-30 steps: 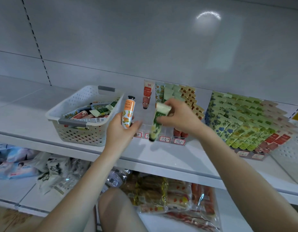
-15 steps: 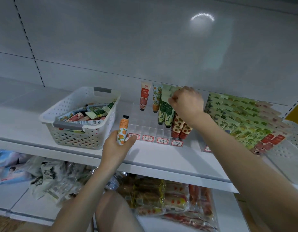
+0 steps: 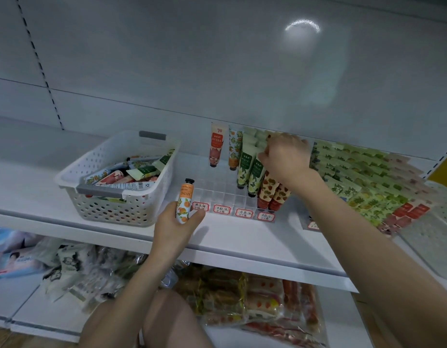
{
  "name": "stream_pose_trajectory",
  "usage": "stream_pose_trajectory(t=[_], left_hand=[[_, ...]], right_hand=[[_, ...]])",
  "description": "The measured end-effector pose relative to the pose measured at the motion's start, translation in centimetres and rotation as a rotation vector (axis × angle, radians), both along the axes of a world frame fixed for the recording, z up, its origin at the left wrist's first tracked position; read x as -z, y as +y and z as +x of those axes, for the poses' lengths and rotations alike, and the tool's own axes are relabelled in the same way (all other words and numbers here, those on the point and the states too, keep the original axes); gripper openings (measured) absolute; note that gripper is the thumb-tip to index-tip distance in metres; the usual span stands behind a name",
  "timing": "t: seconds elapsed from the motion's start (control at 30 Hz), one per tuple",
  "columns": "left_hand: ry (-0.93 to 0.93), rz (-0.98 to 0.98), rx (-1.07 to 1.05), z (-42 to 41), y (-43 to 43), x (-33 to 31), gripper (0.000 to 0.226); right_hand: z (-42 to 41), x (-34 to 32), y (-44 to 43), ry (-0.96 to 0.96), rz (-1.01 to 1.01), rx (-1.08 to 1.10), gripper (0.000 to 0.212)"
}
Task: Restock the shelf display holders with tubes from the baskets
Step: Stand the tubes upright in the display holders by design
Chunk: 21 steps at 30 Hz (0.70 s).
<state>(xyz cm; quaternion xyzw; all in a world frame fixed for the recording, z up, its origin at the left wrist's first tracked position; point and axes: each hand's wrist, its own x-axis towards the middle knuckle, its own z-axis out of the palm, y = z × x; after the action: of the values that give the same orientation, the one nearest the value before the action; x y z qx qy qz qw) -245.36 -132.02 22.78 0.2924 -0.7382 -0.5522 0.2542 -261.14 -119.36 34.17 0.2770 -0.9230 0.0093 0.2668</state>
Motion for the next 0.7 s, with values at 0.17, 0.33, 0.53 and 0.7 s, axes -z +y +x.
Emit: stream_pose_trajectory(t=[0.17, 0.33, 0.53, 0.7], left_hand=[[-0.015, 0.005, 0.0, 0.08, -0.01, -0.02, 0.027], [-0.009, 0.015, -0.004, 0.09, -0.21, 0.05, 0.024], [-0.017, 0.019, -0.004, -0.04, -0.07, -0.12, 0.026], [-0.024, 0.02, -0.006, 0.06, -0.04, -0.23, 0.027]], right_hand=[[-0.3, -0.31, -0.28, -0.012, 0.036, 0.015, 0.02], [-0.45, -0.63, -0.13, -0.076, 0.002, 0.004, 0.015], [-0.36, -0.36, -0.41, -0.058, -0.011, 0.007, 0.008], [-0.65, -0.5, -0.34, -0.088, 0.002, 0.022, 0.011]])
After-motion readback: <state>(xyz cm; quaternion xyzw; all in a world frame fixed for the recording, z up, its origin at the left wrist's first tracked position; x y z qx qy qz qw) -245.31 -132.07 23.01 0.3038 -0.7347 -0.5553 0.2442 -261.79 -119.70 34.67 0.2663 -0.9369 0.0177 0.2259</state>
